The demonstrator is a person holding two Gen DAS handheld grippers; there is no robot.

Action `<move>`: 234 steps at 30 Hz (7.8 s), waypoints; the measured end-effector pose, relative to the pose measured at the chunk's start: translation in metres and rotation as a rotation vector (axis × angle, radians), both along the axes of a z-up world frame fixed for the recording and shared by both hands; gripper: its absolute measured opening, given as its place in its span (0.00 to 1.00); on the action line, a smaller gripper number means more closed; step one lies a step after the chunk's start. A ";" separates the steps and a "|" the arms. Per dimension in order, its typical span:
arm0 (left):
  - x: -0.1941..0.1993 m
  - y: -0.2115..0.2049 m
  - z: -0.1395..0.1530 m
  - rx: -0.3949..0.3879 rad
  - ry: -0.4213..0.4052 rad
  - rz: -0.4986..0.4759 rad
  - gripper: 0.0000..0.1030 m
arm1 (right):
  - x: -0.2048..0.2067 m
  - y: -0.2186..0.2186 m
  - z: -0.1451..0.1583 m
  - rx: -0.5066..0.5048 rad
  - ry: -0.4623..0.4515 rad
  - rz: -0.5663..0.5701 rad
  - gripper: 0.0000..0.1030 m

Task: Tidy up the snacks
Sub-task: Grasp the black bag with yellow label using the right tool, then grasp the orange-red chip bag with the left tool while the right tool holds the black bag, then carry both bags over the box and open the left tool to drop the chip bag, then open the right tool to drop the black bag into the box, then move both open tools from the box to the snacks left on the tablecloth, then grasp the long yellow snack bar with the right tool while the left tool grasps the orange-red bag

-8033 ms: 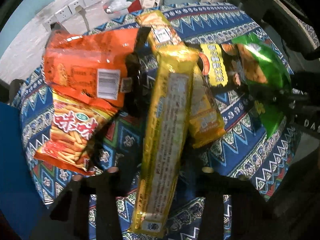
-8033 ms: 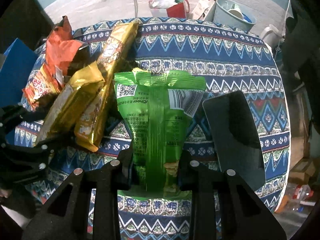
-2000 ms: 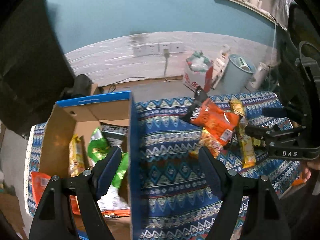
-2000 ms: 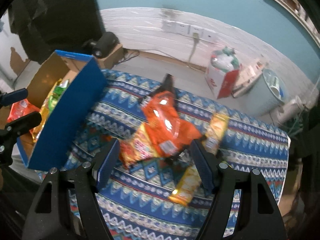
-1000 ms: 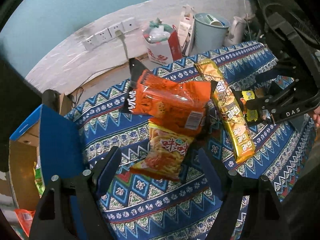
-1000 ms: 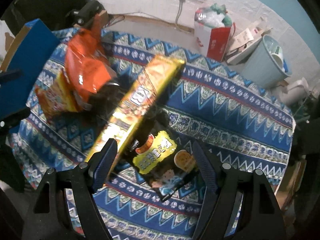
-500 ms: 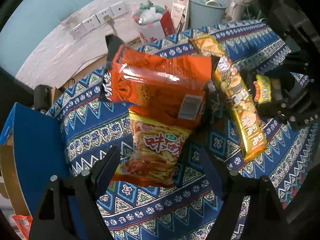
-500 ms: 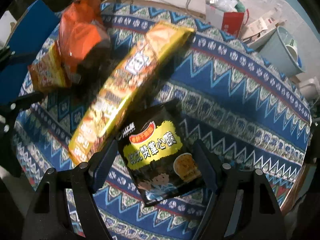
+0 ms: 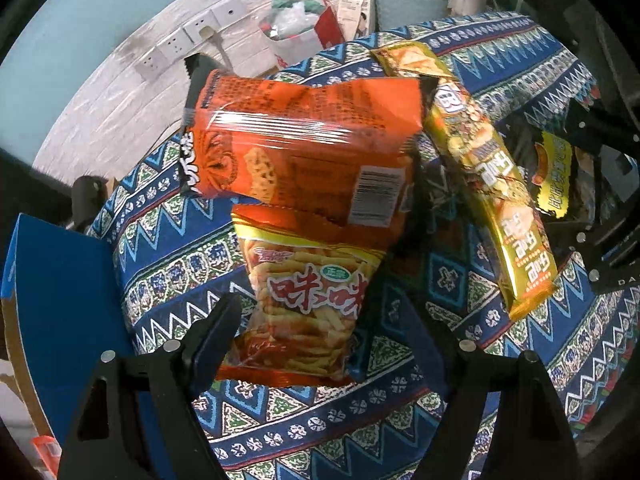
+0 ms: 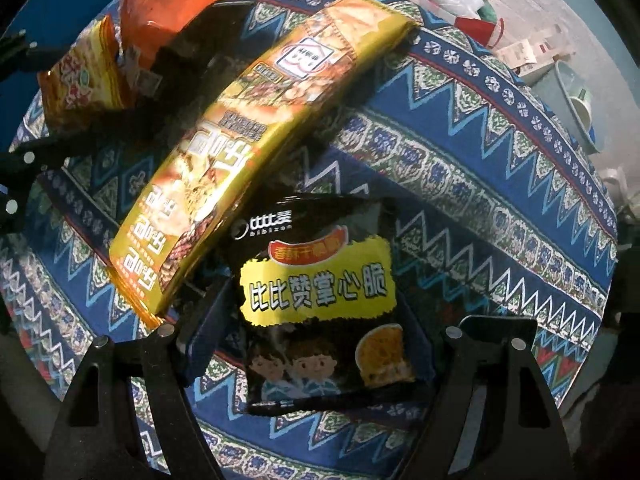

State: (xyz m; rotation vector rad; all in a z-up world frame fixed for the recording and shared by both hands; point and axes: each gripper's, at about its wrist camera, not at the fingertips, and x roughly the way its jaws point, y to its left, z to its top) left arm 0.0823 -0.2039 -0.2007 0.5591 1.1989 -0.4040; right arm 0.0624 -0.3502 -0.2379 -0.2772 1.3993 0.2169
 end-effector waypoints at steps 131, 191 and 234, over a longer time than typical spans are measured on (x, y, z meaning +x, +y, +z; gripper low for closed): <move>-0.034 0.361 0.136 -0.210 -0.276 0.731 0.66 | 0.105 0.384 0.139 0.339 -0.247 0.172 0.61; 0.023 0.159 0.104 -0.218 -0.127 0.497 0.73 | 0.085 0.082 0.123 0.033 -0.321 -0.287 0.76; 0.072 0.057 0.055 -0.337 0.099 0.548 0.79 | 0.057 0.023 0.032 0.119 -0.075 -0.424 0.77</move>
